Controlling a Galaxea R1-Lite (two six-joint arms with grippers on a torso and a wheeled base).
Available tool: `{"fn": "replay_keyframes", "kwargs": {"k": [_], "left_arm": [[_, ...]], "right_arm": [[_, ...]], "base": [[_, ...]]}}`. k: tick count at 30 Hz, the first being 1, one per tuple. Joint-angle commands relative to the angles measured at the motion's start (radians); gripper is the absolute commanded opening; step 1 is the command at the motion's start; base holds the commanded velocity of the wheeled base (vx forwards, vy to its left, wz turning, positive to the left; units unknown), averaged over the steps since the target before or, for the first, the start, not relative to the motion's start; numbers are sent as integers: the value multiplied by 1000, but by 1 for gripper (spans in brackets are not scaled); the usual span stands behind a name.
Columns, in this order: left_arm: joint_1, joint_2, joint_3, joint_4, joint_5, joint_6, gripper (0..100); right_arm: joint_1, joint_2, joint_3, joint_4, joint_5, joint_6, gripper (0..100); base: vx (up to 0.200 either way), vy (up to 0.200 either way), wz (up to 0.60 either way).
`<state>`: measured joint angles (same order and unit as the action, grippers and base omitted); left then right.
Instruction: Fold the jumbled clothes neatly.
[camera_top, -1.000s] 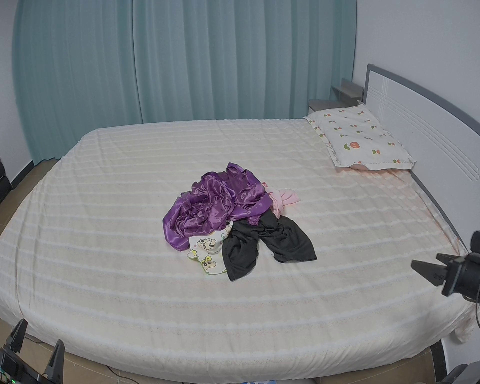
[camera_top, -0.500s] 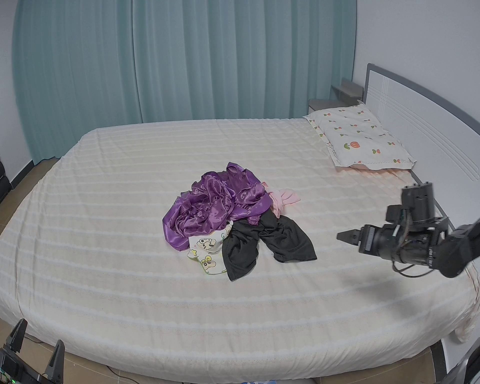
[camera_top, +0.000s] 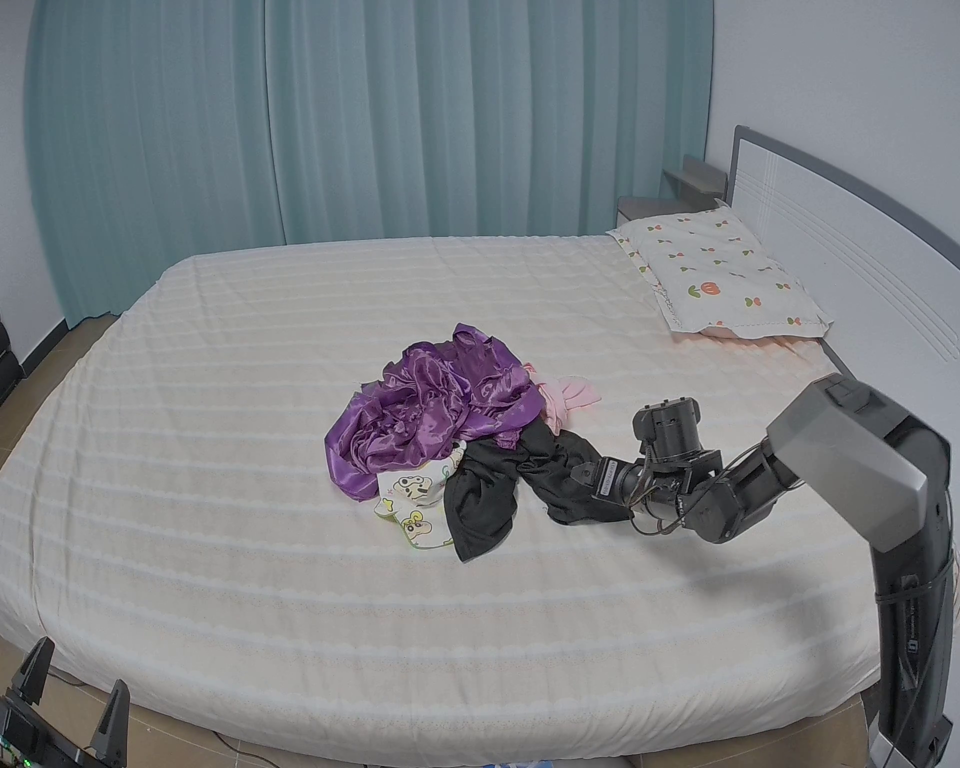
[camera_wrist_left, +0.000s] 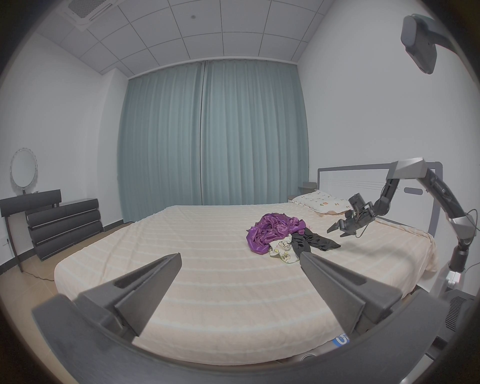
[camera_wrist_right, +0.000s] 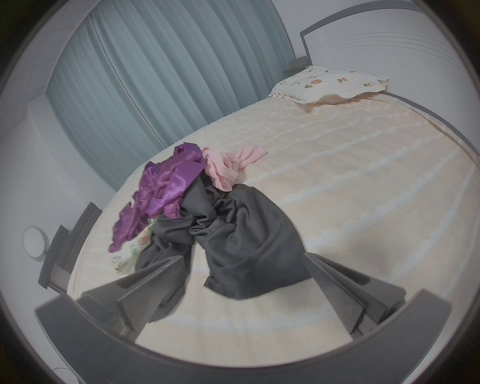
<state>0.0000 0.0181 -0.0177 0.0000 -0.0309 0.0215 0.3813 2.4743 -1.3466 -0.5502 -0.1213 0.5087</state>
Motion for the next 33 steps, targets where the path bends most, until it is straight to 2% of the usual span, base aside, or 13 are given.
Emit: {"fn": "replay_keyframes", "kwargs": {"k": [1, 14, 15, 22, 27, 31, 33], "left_arm": [[0, -17, 18, 2, 2, 2, 100], [0, -17, 16, 2, 2, -3, 100], [0, -17, 16, 2, 0, -5, 100], [0, -17, 16, 2, 2, -8, 100], [0, -17, 16, 3, 2, -9, 100], [0, -18, 16, 0, 2, -2, 100], [0, -18, 18, 2, 2, 2, 100]], "right_arm": [[-39, 130, -106, 6, -12, -36, 100], [-32, 201, -195, 6, 0, -45, 100], [-32, 201, -194, 7, 6, -42, 0], [-32, 187, -183, -10, 26, -6, 0], [-33, 129, -126, -10, 38, 63, 0], [-36, 14, 23, -23, 95, 103, 0], [-36, -52, 118, -74, 129, 143, 0]], "base": [[0, 0, 0], [0, 0, 0], [0, 0, 0], [0, 0, 0], [0, 0, 0], [0, 0, 0], [0, 0, 0]]}}
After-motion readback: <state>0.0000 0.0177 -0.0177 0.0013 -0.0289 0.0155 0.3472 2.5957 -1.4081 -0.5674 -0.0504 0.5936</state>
